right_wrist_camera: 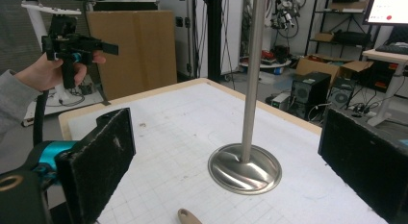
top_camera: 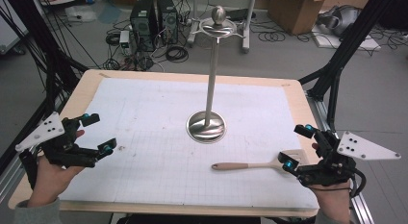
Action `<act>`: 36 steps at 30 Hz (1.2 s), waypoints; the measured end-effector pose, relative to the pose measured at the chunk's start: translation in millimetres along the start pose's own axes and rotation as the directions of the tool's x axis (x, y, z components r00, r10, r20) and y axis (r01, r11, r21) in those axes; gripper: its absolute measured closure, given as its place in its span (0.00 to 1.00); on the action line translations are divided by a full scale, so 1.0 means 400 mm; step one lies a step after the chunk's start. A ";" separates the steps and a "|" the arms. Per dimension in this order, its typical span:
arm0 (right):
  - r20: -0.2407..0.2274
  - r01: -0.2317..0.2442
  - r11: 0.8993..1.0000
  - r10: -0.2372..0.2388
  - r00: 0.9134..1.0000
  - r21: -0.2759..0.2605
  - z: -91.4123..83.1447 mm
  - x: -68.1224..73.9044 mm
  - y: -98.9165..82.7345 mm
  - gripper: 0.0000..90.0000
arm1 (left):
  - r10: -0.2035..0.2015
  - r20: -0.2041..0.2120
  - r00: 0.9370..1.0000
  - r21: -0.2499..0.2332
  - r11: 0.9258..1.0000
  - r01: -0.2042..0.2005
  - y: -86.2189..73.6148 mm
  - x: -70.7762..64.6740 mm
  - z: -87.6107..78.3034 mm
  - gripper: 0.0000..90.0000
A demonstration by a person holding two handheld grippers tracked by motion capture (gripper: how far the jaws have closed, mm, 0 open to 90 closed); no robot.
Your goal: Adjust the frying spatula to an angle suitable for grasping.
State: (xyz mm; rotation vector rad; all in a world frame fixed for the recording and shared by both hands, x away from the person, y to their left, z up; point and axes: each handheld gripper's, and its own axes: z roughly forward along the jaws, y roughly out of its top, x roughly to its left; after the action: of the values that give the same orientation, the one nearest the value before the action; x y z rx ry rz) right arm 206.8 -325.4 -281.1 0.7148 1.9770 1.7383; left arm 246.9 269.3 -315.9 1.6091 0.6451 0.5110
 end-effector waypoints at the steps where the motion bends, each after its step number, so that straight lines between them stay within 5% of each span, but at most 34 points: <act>1: 0.000 -0.002 1.000 0.002 1.000 0.001 -0.001 0.001 0.000 0.05 | 0.002 0.000 1.000 0.000 1.000 -0.002 0.001 -0.001 0.000 0.02; 19: 0.016 0.003 1.000 -0.004 1.000 0.025 -0.001 -0.011 -0.017 0.05 | 0.006 0.012 1.000 0.013 1.000 -0.006 -0.002 -0.013 0.014 0.02; 27: -0.008 0.023 0.996 -0.022 1.000 0.083 0.029 -0.017 -0.036 0.05 | -0.002 0.002 1.000 0.013 1.000 0.002 -0.005 -0.006 0.013 0.02; 31: -0.039 0.037 0.993 -0.033 0.999 0.110 0.047 -0.021 -0.052 0.20 | 0.000 0.003 1.000 0.023 1.000 0.000 -0.009 -0.005 0.015 0.02; 36: -0.075 0.057 0.990 -0.047 0.996 0.130 0.064 -0.019 -0.063 0.23 | -0.001 0.001 1.000 0.021 1.000 0.001 -0.009 -0.004 0.013 0.02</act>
State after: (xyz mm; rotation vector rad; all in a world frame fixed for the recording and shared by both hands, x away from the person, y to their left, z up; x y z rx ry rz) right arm 225.7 -312.7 -309.7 0.6452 2.1558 1.6367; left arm 248.8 264.8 -320.2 1.6289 0.6525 0.5040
